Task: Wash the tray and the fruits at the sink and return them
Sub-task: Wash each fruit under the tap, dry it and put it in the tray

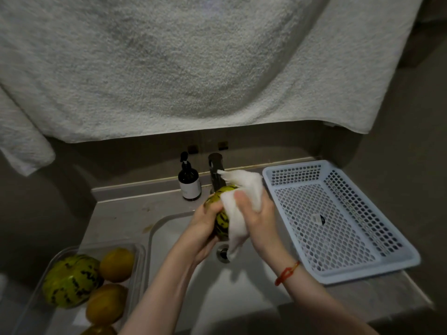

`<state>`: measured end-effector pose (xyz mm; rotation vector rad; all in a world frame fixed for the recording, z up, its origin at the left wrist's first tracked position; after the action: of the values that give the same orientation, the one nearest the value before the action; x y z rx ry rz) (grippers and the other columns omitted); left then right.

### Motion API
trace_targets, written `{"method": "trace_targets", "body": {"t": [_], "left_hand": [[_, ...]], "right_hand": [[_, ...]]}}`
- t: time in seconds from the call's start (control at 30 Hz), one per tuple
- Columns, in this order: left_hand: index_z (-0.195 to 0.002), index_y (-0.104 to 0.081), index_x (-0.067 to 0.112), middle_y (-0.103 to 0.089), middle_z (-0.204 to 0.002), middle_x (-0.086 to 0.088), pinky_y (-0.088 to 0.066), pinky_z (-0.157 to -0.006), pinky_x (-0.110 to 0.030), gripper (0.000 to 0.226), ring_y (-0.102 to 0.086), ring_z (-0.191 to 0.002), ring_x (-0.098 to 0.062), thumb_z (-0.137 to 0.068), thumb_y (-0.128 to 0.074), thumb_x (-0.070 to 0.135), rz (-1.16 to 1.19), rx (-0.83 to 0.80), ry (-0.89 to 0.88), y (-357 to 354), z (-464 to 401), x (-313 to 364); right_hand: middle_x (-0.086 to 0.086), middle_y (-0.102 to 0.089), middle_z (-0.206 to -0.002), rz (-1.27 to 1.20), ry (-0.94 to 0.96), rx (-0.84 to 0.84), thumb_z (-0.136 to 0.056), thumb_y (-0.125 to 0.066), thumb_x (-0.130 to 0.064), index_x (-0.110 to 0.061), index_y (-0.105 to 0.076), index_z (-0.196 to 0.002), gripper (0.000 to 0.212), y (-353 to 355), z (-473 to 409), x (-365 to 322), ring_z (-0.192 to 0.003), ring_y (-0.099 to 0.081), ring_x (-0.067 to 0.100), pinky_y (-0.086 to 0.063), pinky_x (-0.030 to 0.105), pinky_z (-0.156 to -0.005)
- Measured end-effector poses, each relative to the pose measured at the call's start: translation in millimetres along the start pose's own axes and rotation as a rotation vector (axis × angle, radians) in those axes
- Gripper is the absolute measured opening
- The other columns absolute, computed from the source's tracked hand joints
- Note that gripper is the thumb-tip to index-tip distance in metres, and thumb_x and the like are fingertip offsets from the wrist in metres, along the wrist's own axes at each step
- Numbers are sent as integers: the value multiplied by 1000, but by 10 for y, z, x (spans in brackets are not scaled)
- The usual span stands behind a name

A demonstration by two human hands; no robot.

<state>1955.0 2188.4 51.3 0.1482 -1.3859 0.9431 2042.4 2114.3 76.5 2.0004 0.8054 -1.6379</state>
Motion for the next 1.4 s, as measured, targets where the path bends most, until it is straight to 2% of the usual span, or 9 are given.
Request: {"method": "trace_targets", "body": {"t": [0.17, 0.27, 0.47, 0.7, 0.87, 1.0, 1.13, 1.27, 1.4], "left_hand": [[-106, -62, 10, -74, -88, -10, -58, -76, -34, 37, -72, -80, -19, -85, -56, 40, 210, 27, 208, -77, -3, -135], [-109, -63, 13, -74, -90, -11, -56, -77, -40, 41, -71, -82, -24, -88, -54, 46, 76, 88, 266, -91, -3, -231], [-110, -62, 17, -73, -101, -10, -58, -71, -37, 40, -70, -89, -23, -81, -57, 46, -7, 107, 139, -16, -33, -249], [-100, -60, 34, -71, -89, 11, -56, -66, -22, 55, -69, -85, -4, -49, -75, 48, -330, 77, -157, -39, -94, 30], [-115, -59, 18, -72, -103, -12, -58, -64, -40, 59, -71, -89, -25, -63, -62, 45, 194, 46, 128, -105, -131, -249], [-128, -54, 9, -65, -117, -18, -51, -86, -43, 70, -62, -109, -31, -70, -55, 49, 327, 39, 117, -273, -211, -285], [-132, -50, 7, -62, -122, -20, -48, -92, -45, 68, -58, -115, -33, -73, -62, 39, 258, 93, 17, -348, -360, -207], [-130, -52, 10, -62, -123, -18, -52, -87, -41, 67, -59, -113, -32, -70, -61, 41, 218, 87, -4, -405, -504, -98], [-130, -52, 10, -62, -122, -17, -55, -83, -41, 69, -61, -111, -30, -68, -69, 38, 165, 61, 3, -477, -655, -30]], "right_hand": [[6, -42, -137, 329, 357, -63, -76, -58, -49, -50, -30, -132, 63, -73, 177, 35, -126, -45, 23, -43, 31, -101], [7, -56, -119, -13, 142, 51, -71, -59, -49, -28, -42, -127, 62, -23, 174, 225, -107, -59, 12, -51, 21, -84], [19, -65, -107, -344, -418, 228, -90, -55, -32, -4, -53, -123, 43, 100, 13, 639, -91, -65, 29, -57, 26, -64], [27, -61, -119, -860, -784, 40, -91, -41, -35, -4, -58, -124, 49, 95, -32, 680, -106, -59, 41, -49, 50, -88], [18, -71, -93, -1035, -625, -38, -84, -47, -34, -8, -76, -91, 40, 302, -157, 622, -86, -69, 35, -56, 44, -76], [17, -69, -93, -1004, -596, -53, -88, -47, -38, -6, -72, -97, 41, 366, -260, 597, -87, -67, 32, -55, 39, -79], [20, -66, -104, -917, -617, -99, -91, -45, -37, -6, -69, -108, 43, 615, -361, 620, -96, -64, 34, -52, 42, -88], [23, -56, -128, -831, -805, -85, -84, -46, -64, -3, -59, -125, 75, 1025, -373, 751, -114, -56, 39, -49, 48, -92], [25, -59, -123, -520, -797, -195, -84, -60, -24, 0, -52, -129, 52, 1255, -465, 764, -113, -58, 39, -50, 47, -89]]}}
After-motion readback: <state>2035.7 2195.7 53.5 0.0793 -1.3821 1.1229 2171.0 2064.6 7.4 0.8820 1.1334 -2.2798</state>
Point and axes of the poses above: each hand's wrist, its own z-axis away from the middle knuckle, its own y-axis out of the back of the hand, x = y × z, the point moved 7 cm from there along -z, towards the middle knuckle
